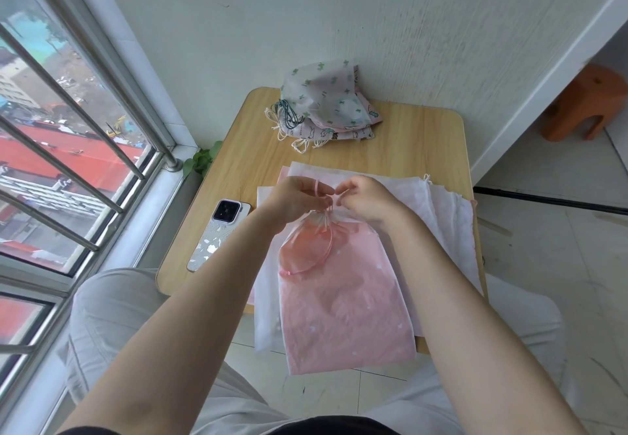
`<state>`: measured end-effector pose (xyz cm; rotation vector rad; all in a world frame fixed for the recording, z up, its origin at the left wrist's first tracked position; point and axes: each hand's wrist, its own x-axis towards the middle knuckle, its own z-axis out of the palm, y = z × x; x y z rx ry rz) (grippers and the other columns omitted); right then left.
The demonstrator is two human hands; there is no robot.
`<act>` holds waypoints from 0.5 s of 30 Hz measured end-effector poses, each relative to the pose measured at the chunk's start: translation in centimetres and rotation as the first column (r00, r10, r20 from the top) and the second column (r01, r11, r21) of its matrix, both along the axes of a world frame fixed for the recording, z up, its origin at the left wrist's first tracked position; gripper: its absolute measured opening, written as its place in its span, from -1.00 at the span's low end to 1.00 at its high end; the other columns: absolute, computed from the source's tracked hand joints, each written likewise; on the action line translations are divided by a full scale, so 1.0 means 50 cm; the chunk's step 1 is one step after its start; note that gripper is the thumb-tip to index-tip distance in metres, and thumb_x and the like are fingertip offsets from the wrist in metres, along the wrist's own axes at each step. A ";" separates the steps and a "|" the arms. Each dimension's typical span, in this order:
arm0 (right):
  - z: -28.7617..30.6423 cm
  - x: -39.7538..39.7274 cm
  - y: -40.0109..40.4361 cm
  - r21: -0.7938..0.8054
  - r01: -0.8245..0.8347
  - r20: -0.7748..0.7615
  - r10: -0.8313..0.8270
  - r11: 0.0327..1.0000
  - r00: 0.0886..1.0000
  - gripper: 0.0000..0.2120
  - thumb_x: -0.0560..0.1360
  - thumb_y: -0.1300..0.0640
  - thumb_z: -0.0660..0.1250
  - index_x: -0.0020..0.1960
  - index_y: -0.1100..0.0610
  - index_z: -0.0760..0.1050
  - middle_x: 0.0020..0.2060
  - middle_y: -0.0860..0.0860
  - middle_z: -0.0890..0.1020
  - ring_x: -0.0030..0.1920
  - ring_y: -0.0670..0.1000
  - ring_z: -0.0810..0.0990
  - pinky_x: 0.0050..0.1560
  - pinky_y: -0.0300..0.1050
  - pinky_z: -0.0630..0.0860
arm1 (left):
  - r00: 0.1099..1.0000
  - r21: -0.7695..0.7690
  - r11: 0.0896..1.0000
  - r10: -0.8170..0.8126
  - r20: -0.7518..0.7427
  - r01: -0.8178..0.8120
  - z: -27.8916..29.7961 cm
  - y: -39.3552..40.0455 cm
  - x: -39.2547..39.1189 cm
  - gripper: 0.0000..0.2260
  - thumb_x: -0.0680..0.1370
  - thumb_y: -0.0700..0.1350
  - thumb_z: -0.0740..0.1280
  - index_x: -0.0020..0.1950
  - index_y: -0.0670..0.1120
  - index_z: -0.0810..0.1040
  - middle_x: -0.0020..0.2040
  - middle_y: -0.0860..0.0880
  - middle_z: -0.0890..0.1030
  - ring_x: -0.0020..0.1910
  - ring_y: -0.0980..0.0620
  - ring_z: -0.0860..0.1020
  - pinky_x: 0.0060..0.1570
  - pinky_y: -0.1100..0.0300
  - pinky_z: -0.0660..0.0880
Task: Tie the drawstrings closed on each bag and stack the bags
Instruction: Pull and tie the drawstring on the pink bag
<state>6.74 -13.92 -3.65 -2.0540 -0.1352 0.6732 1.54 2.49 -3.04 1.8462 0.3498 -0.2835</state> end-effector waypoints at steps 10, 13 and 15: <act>-0.030 0.000 0.014 0.329 0.205 -0.318 -0.097 0.922 0.943 -0.77 0.55 0.42 0.18 -0.05 0.19 0.56 -0.23 0.13 0.61 -0.26 0.03 0.58 -0.15 -0.13 0.51 | 0.963 0.437 0.897 -0.058 0.262 -0.065 -0.015 -0.010 -0.001 -0.83 0.47 -0.26 0.45 0.02 -0.08 0.70 -0.07 0.00 0.71 -0.08 0.04 0.64 -0.01 0.18 0.56; -0.031 0.000 0.017 0.318 0.184 -0.315 -0.079 0.930 0.946 -0.88 0.53 0.35 0.30 -0.07 0.20 0.59 -0.23 0.13 0.64 -0.19 0.07 0.56 -0.07 -0.05 0.46 | 0.950 0.420 0.895 0.014 0.311 -0.151 -0.025 -0.021 -0.008 -0.86 0.47 -0.23 0.46 0.01 -0.09 0.70 -0.07 -0.01 0.71 -0.09 0.05 0.64 -0.02 0.17 0.56; -0.029 0.000 0.016 0.317 0.177 -0.332 -0.065 0.932 0.941 -0.94 0.50 0.30 0.38 -0.08 0.25 0.63 -0.24 0.14 0.66 -0.21 0.07 0.59 -0.08 -0.07 0.52 | 0.940 0.399 0.897 0.050 0.336 -0.191 -0.029 -0.026 -0.011 -0.88 0.45 -0.22 0.48 -0.03 -0.11 0.70 -0.11 -0.01 0.70 -0.12 0.06 0.63 -0.07 0.22 0.54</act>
